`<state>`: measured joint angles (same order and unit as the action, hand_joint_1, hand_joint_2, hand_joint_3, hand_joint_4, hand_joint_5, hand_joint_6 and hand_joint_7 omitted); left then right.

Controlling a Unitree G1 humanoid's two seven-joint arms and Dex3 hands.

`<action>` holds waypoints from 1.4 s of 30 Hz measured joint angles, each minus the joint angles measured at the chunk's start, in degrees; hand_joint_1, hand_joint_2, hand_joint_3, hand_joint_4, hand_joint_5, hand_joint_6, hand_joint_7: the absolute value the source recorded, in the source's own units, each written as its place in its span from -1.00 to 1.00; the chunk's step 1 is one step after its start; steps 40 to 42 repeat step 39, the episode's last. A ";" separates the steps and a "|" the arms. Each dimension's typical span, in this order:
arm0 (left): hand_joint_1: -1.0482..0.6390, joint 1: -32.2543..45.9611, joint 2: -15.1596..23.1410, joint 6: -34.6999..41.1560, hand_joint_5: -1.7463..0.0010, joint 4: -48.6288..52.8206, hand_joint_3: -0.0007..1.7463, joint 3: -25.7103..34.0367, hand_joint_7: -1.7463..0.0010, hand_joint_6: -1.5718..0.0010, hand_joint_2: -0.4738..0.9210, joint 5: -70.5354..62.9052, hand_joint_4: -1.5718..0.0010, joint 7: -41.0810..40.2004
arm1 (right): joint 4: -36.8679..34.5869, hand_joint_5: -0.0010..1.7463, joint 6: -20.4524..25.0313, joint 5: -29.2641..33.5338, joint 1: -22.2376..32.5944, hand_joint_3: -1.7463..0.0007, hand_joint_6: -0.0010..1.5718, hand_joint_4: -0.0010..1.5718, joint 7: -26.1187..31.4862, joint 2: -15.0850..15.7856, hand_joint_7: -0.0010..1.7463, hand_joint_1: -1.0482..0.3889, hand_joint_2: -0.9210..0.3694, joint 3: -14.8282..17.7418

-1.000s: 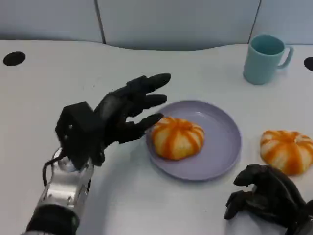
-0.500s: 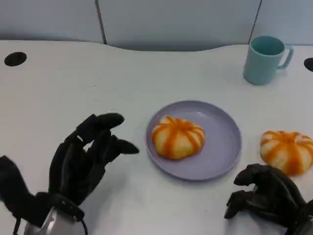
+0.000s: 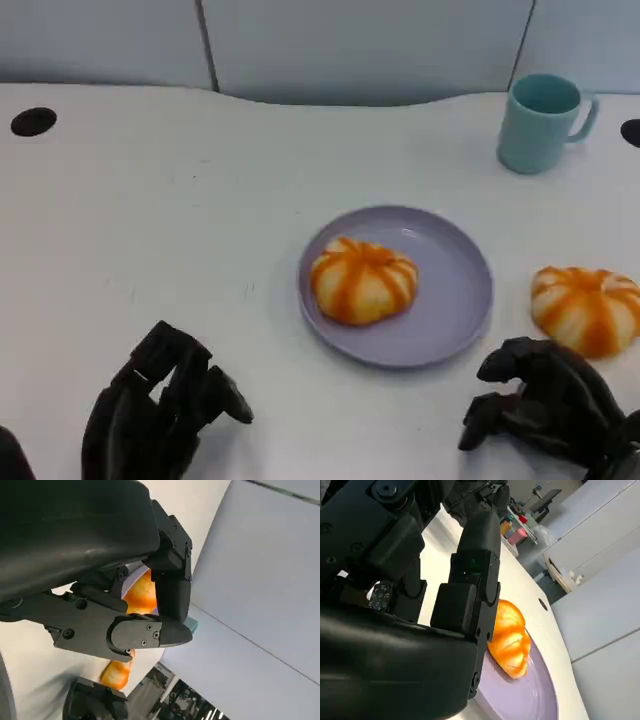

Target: Grasp the bread from the table and place it into the plate.

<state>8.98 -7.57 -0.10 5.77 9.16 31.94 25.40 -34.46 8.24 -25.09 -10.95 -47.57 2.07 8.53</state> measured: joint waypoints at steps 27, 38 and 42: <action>-0.34 -2.83 0.59 -8.20 -1.00 8.04 -0.71 1.08 -1.00 0.31 1.00 -1.79 -0.03 3.51 | -7.42 -0.49 -3.12 -0.27 -3.36 0.99 1.00 1.00 -4.10 1.49 -0.77 -1.00 -0.12 1.81; -0.34 -3.65 0.79 -8.15 -1.00 8.57 -0.69 1.62 -1.00 0.33 1.00 -1.72 -0.02 4.03 | -8.27 -0.51 -3.58 -0.22 -3.89 0.99 1.00 1.00 -4.42 1.51 -0.79 -1.00 -0.13 1.96; -0.35 -3.65 0.78 -8.14 -1.00 8.57 -0.69 1.62 -1.00 0.33 1.00 -1.72 -0.02 4.03 | -8.29 -0.50 -3.63 -0.21 -3.89 0.99 1.00 1.00 -4.48 1.51 -0.78 -1.00 -0.13 1.96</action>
